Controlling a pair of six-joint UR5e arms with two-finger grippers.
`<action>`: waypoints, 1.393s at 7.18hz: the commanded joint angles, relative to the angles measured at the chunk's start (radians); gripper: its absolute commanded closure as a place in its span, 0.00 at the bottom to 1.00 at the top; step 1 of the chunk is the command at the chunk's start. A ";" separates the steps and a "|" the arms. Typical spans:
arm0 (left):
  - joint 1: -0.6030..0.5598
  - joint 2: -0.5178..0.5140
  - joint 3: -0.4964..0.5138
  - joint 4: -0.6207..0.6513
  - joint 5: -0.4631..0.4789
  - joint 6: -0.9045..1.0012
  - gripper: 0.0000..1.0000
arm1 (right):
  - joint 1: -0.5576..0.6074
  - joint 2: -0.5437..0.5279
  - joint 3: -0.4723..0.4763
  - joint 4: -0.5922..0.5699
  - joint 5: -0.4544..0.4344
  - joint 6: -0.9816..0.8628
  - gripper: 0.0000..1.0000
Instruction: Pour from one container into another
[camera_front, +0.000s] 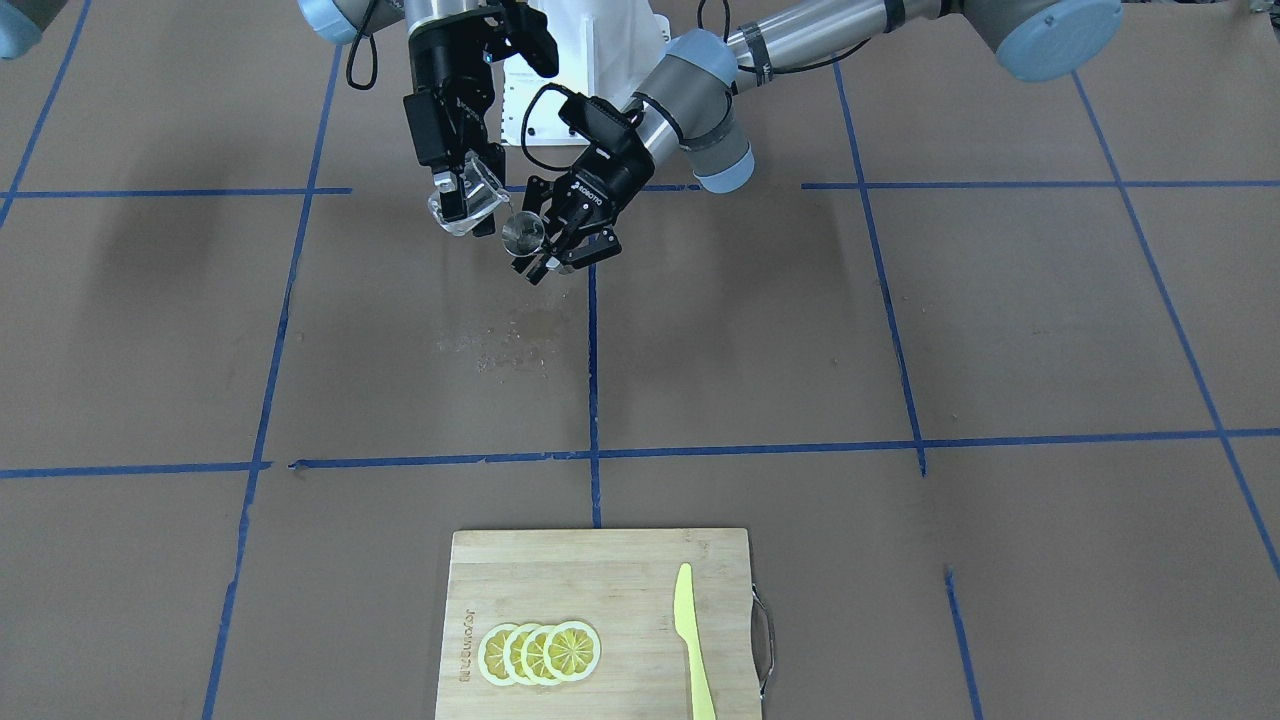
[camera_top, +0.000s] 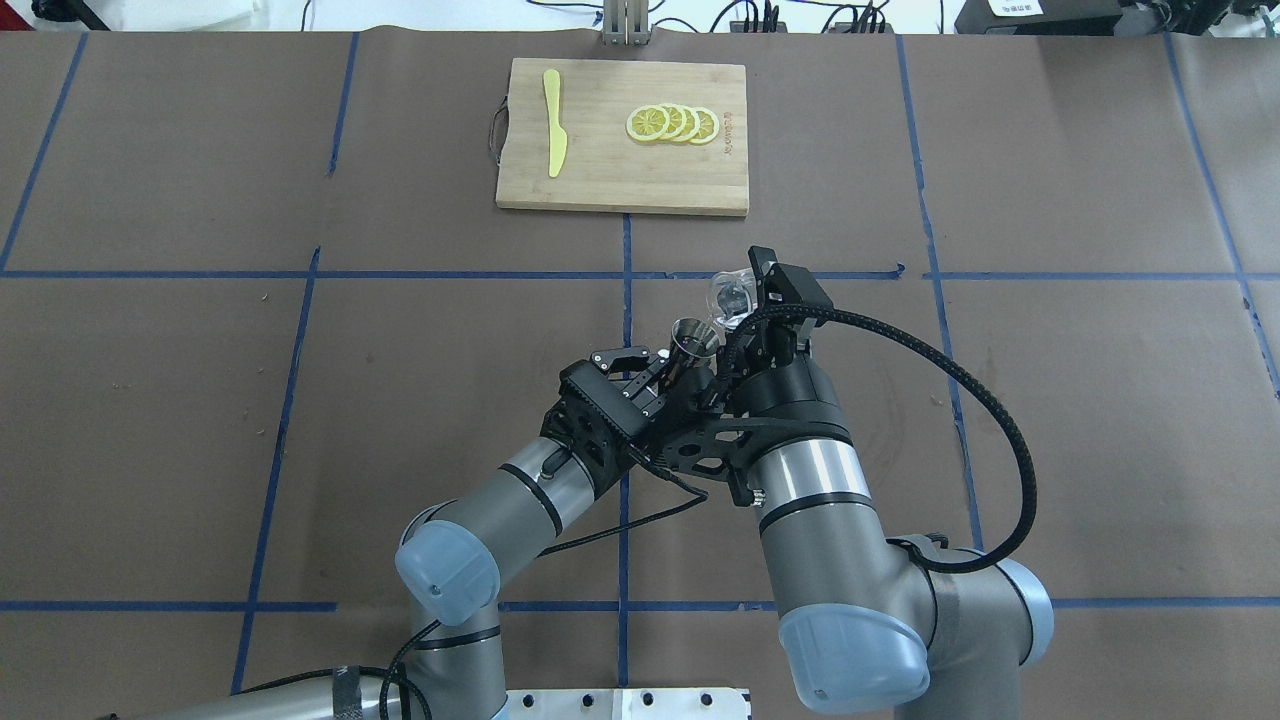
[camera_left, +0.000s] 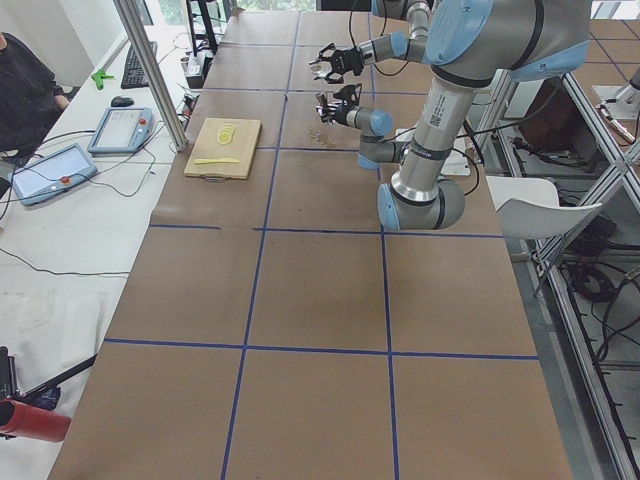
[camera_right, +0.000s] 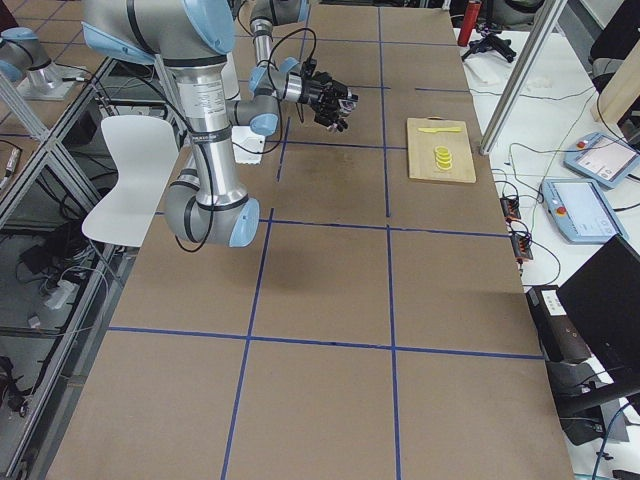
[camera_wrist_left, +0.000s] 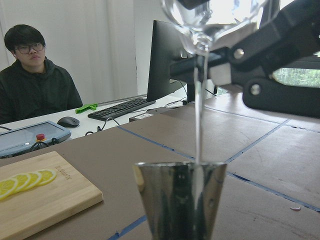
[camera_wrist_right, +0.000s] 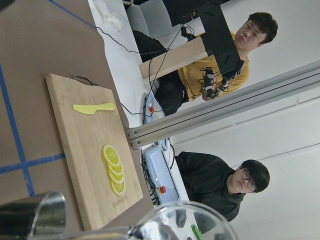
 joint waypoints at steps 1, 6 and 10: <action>0.000 0.000 0.000 0.000 0.000 0.000 1.00 | -0.004 0.002 -0.008 -0.013 -0.020 0.000 1.00; 0.000 0.000 0.000 0.000 0.000 0.000 1.00 | -0.009 0.025 -0.010 -0.038 -0.034 0.008 1.00; 0.000 0.000 -0.001 0.000 0.000 -0.002 1.00 | -0.017 0.038 -0.008 -0.015 -0.032 0.040 1.00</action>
